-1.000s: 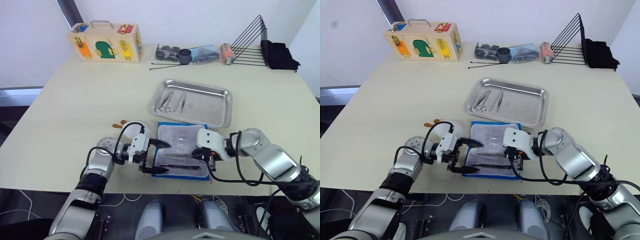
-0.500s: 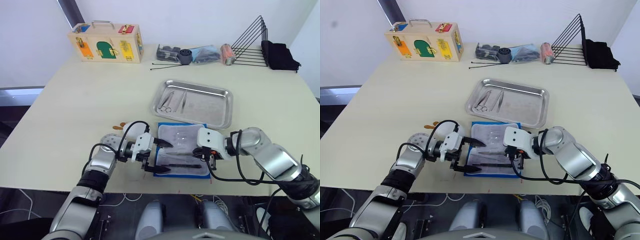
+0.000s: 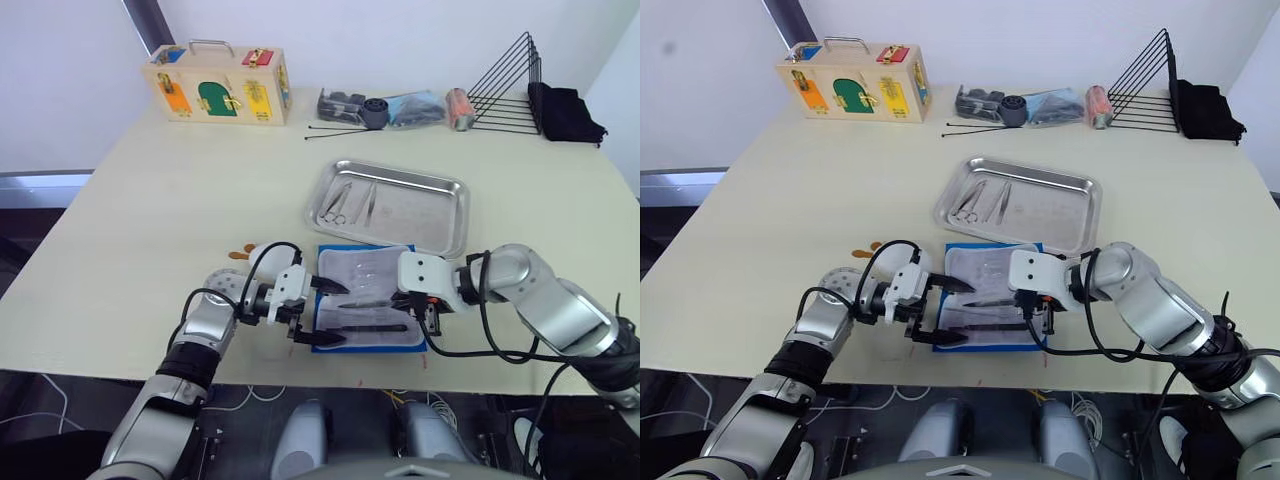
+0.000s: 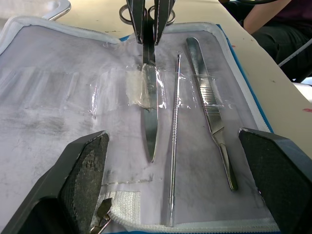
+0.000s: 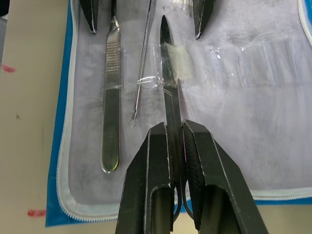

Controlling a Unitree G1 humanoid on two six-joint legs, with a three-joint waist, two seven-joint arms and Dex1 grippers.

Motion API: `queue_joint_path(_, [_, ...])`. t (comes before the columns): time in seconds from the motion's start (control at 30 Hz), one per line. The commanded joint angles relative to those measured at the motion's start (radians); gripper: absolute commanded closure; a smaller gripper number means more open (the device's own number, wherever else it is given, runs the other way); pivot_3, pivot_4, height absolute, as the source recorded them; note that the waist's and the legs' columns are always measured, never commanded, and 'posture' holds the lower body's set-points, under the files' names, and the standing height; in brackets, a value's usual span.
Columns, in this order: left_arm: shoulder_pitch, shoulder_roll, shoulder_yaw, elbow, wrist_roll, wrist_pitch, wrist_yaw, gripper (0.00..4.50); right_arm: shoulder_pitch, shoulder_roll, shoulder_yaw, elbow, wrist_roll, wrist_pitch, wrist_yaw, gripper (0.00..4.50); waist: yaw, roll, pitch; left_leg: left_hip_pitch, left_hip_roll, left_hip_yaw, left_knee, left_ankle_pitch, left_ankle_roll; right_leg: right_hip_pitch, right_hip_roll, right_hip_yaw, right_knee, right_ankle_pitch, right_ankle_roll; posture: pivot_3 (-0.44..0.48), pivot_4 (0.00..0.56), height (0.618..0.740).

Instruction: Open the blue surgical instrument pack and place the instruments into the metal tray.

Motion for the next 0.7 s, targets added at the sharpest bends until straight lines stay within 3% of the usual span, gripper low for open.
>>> queue_joint_path(0.03, [0.058,-0.004,-0.088,0.07,0.094,0.06,0.014,0.0,-0.022,-0.028,-0.021,-0.041,-0.005,-0.015,0.011,4.47,0.001,0.0,0.0,0.0,0.0,0.0,0.0,0.0,0.0,0.0,0.0,0.0,0.0,0.0,0.0,0.0,0.15,0.74])
queue_joint_path(0.37, [0.059,-0.007,-0.087,0.075,0.092,0.057,0.018,0.0,0.008,-0.112,-0.043,-0.061,-0.004,-0.036,0.033,4.47,0.002,0.001,-0.001,0.0,0.0,0.0,0.0,0.0,0.0,0.0,0.0,0.0,-0.002,0.0,0.0,0.0,0.15,0.74])
queue_joint_path(0.7, [0.056,-0.013,-0.088,0.087,0.093,0.05,0.02,0.0,0.071,-0.247,-0.16,-0.112,0.042,-0.057,0.075,4.47,0.003,0.002,-0.002,0.0,0.0,0.0,0.0,0.0,0.0,0.0,0.0,0.0,-0.003,0.0,0.0,0.0,0.15,0.74])
